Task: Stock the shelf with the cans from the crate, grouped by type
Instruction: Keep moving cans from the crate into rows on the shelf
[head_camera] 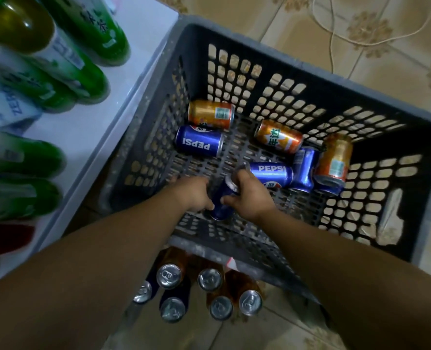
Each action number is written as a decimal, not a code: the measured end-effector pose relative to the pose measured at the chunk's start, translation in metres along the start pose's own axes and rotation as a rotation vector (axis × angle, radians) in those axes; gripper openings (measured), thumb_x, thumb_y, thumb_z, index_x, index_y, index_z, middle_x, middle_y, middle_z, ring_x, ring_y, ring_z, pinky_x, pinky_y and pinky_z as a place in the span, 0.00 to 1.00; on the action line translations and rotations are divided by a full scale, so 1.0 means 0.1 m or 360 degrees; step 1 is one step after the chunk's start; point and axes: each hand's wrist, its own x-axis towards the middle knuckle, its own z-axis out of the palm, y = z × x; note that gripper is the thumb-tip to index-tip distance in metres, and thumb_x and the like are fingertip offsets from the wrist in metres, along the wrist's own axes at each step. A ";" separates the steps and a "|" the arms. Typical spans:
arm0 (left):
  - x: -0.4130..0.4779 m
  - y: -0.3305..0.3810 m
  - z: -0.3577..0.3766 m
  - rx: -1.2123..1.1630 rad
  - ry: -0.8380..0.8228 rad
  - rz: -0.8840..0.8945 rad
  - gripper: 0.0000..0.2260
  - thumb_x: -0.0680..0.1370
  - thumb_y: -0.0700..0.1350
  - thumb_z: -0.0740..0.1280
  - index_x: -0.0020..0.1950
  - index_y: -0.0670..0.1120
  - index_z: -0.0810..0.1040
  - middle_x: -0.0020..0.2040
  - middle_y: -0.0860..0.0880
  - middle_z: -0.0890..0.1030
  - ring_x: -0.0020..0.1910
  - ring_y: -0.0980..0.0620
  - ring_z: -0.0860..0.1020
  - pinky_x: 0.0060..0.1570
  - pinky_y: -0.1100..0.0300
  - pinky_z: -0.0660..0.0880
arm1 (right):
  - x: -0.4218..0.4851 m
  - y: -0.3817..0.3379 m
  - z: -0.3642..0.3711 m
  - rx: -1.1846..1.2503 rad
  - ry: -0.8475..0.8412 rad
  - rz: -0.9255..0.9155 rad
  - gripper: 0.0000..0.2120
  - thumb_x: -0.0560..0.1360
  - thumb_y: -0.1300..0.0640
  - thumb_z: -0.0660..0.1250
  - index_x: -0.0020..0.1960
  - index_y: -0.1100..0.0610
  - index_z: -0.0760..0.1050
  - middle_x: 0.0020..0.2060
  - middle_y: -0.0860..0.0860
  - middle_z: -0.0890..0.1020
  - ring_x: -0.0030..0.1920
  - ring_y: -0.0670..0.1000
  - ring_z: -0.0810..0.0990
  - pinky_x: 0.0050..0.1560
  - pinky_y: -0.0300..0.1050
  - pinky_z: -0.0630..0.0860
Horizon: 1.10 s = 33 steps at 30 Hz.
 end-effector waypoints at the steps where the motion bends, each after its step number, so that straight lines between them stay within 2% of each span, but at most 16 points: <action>1: -0.02 0.01 0.00 -0.0051 -0.0015 0.0010 0.31 0.72 0.54 0.71 0.72 0.50 0.66 0.68 0.47 0.72 0.65 0.45 0.71 0.68 0.49 0.66 | -0.08 0.01 -0.01 0.0032 0.0041 -0.0008 0.19 0.70 0.53 0.75 0.53 0.56 0.70 0.56 0.54 0.74 0.54 0.56 0.75 0.52 0.45 0.71; 4: -0.15 0.07 0.01 -0.0299 0.0003 0.0051 0.32 0.72 0.51 0.73 0.72 0.49 0.65 0.66 0.48 0.74 0.57 0.48 0.76 0.60 0.50 0.73 | -0.29 -0.03 -0.14 0.0107 0.0278 0.0004 0.18 0.69 0.55 0.76 0.43 0.52 0.65 0.50 0.51 0.70 0.48 0.52 0.70 0.49 0.42 0.66; 6: -0.27 0.12 0.00 -0.0532 0.0115 0.0082 0.30 0.73 0.50 0.71 0.73 0.48 0.65 0.67 0.47 0.73 0.58 0.48 0.76 0.59 0.51 0.74 | -0.42 -0.14 -0.32 0.0229 0.0461 0.0079 0.18 0.69 0.54 0.76 0.42 0.52 0.64 0.48 0.49 0.68 0.46 0.50 0.69 0.49 0.43 0.68; 9: -0.58 0.23 -0.09 -0.1095 0.0346 0.0146 0.28 0.78 0.53 0.65 0.75 0.48 0.62 0.69 0.46 0.72 0.64 0.46 0.73 0.64 0.50 0.70 | -0.67 -0.37 -0.60 0.0566 0.0669 0.0174 0.19 0.69 0.54 0.75 0.52 0.53 0.68 0.53 0.49 0.69 0.53 0.49 0.71 0.55 0.44 0.72; 11: -0.85 0.31 -0.17 -0.1556 0.0343 0.0123 0.26 0.78 0.56 0.63 0.74 0.52 0.61 0.67 0.47 0.73 0.61 0.44 0.75 0.63 0.47 0.71 | -0.88 -0.59 -0.79 0.0839 0.0745 0.0181 0.29 0.68 0.53 0.76 0.64 0.50 0.67 0.62 0.48 0.68 0.62 0.49 0.71 0.62 0.47 0.73; 13: -1.21 0.39 -0.30 -0.2034 0.0157 0.0107 0.21 0.79 0.57 0.62 0.70 0.53 0.65 0.59 0.48 0.78 0.55 0.43 0.78 0.57 0.45 0.75 | -1.13 -0.82 -0.98 0.0958 0.0775 0.0128 0.37 0.68 0.52 0.76 0.72 0.48 0.62 0.65 0.47 0.65 0.65 0.47 0.68 0.65 0.46 0.71; 14: -1.39 0.41 -0.36 -0.2232 0.0111 0.0168 0.18 0.79 0.56 0.62 0.67 0.52 0.67 0.56 0.47 0.80 0.52 0.43 0.80 0.52 0.45 0.77 | -1.27 -0.94 -1.07 0.0933 0.0771 0.0086 0.37 0.69 0.52 0.76 0.73 0.49 0.62 0.65 0.47 0.65 0.65 0.46 0.67 0.65 0.41 0.69; 16: -1.76 0.40 -0.48 -0.2491 0.0228 0.0355 0.14 0.79 0.50 0.64 0.63 0.50 0.70 0.55 0.44 0.81 0.50 0.44 0.82 0.42 0.48 0.80 | -1.55 -1.16 -1.23 0.0796 0.0772 -0.0027 0.32 0.69 0.52 0.76 0.69 0.50 0.66 0.60 0.47 0.64 0.60 0.44 0.66 0.59 0.32 0.67; 18: -2.18 0.35 -0.60 -0.2550 0.0451 0.0562 0.13 0.78 0.42 0.65 0.62 0.49 0.70 0.57 0.44 0.79 0.47 0.46 0.81 0.36 0.52 0.80 | -1.81 -1.37 -1.38 0.0660 0.0771 -0.0151 0.29 0.67 0.52 0.77 0.63 0.50 0.67 0.56 0.47 0.65 0.56 0.44 0.68 0.56 0.34 0.68; 20: -2.62 0.26 -0.70 -0.2440 0.0682 0.0755 0.18 0.75 0.34 0.67 0.61 0.50 0.69 0.57 0.46 0.77 0.44 0.49 0.79 0.32 0.57 0.78 | -2.07 -1.62 -1.53 0.0569 0.0609 -0.0292 0.31 0.66 0.52 0.78 0.64 0.51 0.67 0.54 0.46 0.69 0.53 0.45 0.71 0.53 0.36 0.69; 22: -3.08 0.17 -0.78 -0.2202 0.0886 0.0894 0.26 0.72 0.29 0.69 0.62 0.52 0.69 0.57 0.48 0.75 0.45 0.52 0.79 0.36 0.58 0.79 | -2.32 -1.91 -1.65 0.0513 0.0396 -0.0434 0.34 0.66 0.52 0.77 0.67 0.49 0.66 0.52 0.43 0.73 0.50 0.44 0.75 0.50 0.36 0.71; 25: -3.80 0.01 -0.78 -0.1717 0.1105 0.0924 0.33 0.68 0.32 0.74 0.65 0.57 0.68 0.61 0.51 0.73 0.51 0.55 0.78 0.49 0.56 0.80 | -2.72 -2.38 -1.77 0.0519 0.0287 -0.0677 0.32 0.66 0.52 0.77 0.65 0.45 0.66 0.49 0.39 0.76 0.47 0.40 0.78 0.48 0.37 0.77; 27: -4.24 -0.11 -0.75 -0.1564 0.1239 0.0920 0.31 0.68 0.35 0.76 0.67 0.54 0.70 0.61 0.51 0.74 0.50 0.58 0.78 0.47 0.63 0.79 | -2.95 -2.69 -1.79 0.0555 0.0276 -0.0825 0.28 0.65 0.55 0.77 0.59 0.45 0.66 0.47 0.39 0.76 0.43 0.37 0.78 0.41 0.33 0.74; 29: -4.67 -0.27 -0.73 -0.1618 0.1339 0.0962 0.27 0.72 0.36 0.72 0.69 0.49 0.69 0.60 0.51 0.74 0.49 0.61 0.76 0.44 0.68 0.78 | -3.17 -2.97 -1.81 0.0671 0.0241 -0.0891 0.25 0.65 0.57 0.77 0.56 0.46 0.68 0.46 0.41 0.78 0.43 0.40 0.80 0.40 0.36 0.76; 31: -5.10 -0.48 -0.68 -0.1871 0.1341 0.1019 0.24 0.77 0.36 0.67 0.71 0.46 0.66 0.61 0.49 0.75 0.52 0.55 0.77 0.50 0.59 0.76 | -3.39 -3.24 -1.80 0.0857 0.0204 -0.0965 0.26 0.63 0.58 0.78 0.55 0.46 0.69 0.46 0.44 0.80 0.45 0.44 0.82 0.45 0.39 0.79; 33: -5.47 -0.70 -0.57 -0.1989 0.1276 0.1079 0.24 0.76 0.35 0.66 0.71 0.47 0.65 0.62 0.46 0.76 0.55 0.50 0.77 0.55 0.52 0.75 | -3.63 -3.50 -1.82 0.1026 0.0185 -0.1053 0.33 0.61 0.57 0.76 0.63 0.48 0.68 0.51 0.47 0.79 0.48 0.46 0.82 0.46 0.43 0.80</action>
